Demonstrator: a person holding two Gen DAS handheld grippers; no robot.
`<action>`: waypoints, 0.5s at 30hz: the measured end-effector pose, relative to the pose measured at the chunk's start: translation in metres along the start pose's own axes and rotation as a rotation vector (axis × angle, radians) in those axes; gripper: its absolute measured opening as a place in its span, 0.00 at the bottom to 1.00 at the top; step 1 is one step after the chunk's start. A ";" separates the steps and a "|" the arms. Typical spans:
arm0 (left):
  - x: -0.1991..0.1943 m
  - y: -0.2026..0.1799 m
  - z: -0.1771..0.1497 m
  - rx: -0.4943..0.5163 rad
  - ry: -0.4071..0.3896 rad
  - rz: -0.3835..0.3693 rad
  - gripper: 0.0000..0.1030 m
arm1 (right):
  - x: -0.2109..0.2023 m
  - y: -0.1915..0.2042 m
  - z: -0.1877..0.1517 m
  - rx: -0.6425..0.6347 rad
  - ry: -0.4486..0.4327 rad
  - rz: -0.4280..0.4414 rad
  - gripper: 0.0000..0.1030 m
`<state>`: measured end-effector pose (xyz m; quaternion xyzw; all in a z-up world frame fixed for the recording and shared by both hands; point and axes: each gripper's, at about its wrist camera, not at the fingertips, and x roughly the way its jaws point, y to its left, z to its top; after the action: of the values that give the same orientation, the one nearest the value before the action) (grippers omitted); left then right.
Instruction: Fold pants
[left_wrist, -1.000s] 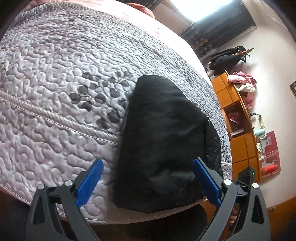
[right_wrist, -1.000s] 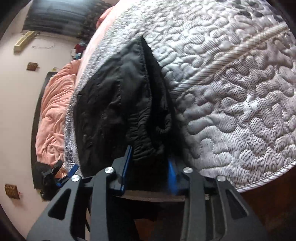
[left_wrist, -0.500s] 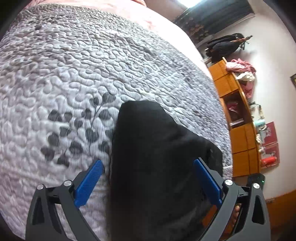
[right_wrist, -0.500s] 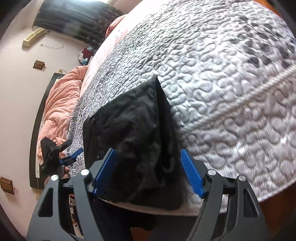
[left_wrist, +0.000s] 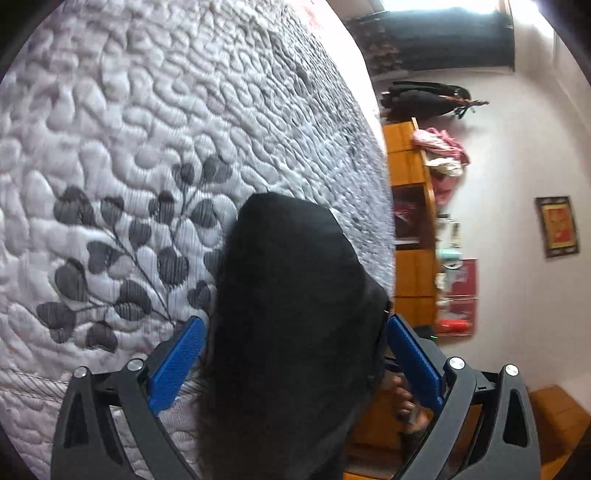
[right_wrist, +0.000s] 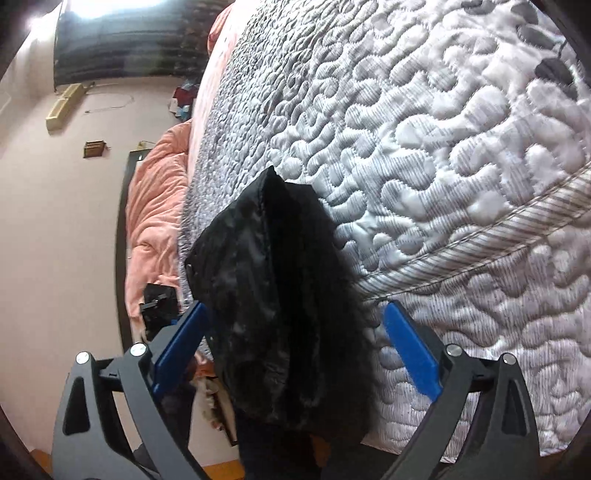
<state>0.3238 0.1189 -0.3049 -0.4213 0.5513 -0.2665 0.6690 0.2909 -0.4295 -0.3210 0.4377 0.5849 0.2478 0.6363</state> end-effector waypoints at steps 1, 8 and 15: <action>0.002 0.001 -0.002 0.006 0.017 -0.017 0.96 | 0.001 -0.002 0.000 0.001 0.004 0.005 0.94; 0.029 0.006 -0.020 0.052 0.109 -0.050 0.96 | 0.022 -0.002 -0.002 0.002 0.047 0.029 0.96; 0.035 0.020 -0.020 0.027 0.128 -0.037 0.96 | 0.034 -0.009 -0.001 -0.001 0.082 -0.001 0.96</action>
<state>0.3107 0.0949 -0.3408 -0.4046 0.5813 -0.3125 0.6331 0.2952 -0.4057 -0.3464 0.4264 0.6107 0.2657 0.6121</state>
